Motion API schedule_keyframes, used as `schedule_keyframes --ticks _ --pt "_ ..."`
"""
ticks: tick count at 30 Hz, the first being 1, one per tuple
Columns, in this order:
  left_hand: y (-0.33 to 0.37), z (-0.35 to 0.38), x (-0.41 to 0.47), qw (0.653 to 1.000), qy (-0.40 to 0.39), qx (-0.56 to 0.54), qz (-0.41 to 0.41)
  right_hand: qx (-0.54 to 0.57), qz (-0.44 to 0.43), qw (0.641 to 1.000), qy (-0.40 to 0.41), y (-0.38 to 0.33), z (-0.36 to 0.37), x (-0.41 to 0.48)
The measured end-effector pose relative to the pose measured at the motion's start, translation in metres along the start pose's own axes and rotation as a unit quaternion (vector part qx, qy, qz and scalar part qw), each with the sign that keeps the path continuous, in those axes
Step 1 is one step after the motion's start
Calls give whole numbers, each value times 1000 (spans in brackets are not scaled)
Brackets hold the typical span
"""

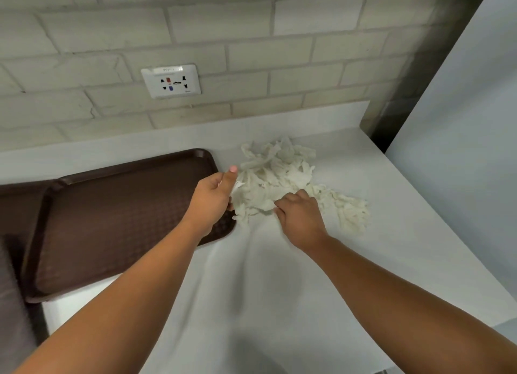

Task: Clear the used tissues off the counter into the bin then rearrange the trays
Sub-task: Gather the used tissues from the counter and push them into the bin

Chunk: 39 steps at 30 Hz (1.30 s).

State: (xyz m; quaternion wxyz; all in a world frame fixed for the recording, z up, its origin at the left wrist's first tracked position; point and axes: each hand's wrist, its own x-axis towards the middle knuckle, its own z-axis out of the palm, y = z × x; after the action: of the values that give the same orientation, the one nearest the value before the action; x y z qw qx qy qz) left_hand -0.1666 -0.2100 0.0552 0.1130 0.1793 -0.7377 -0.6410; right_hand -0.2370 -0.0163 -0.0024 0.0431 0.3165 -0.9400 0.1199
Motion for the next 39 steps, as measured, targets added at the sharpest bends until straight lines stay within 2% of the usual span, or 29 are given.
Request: schedule_keyframes --ticks 6,11,13,16,20,24,27,33,39 --pt "14 21 -8 1000 3 -11 15 162 55 983 66 4 -51 -9" --pt "28 53 -25 999 -17 -40 2 354 114 921 117 15 -91 -29" --pt "36 69 -33 999 -31 -41 -2 389 143 902 121 23 -105 -44" --pt "46 97 -51 998 -65 4 14 398 183 889 134 43 -120 -72" --pt "57 142 -86 991 -126 0 48 455 227 849 145 71 -139 -130" --pt "61 199 -131 983 -180 16 44 406 256 864 150 104 -153 -200" --pt "57 243 -168 976 -206 61 46 414 299 842 171 128 -160 -255" --pt "25 322 -243 956 -262 131 18 424 362 804 204 163 -152 -365" --pt "-26 369 -303 937 -313 151 25 386 424 802 166 189 -108 -450"
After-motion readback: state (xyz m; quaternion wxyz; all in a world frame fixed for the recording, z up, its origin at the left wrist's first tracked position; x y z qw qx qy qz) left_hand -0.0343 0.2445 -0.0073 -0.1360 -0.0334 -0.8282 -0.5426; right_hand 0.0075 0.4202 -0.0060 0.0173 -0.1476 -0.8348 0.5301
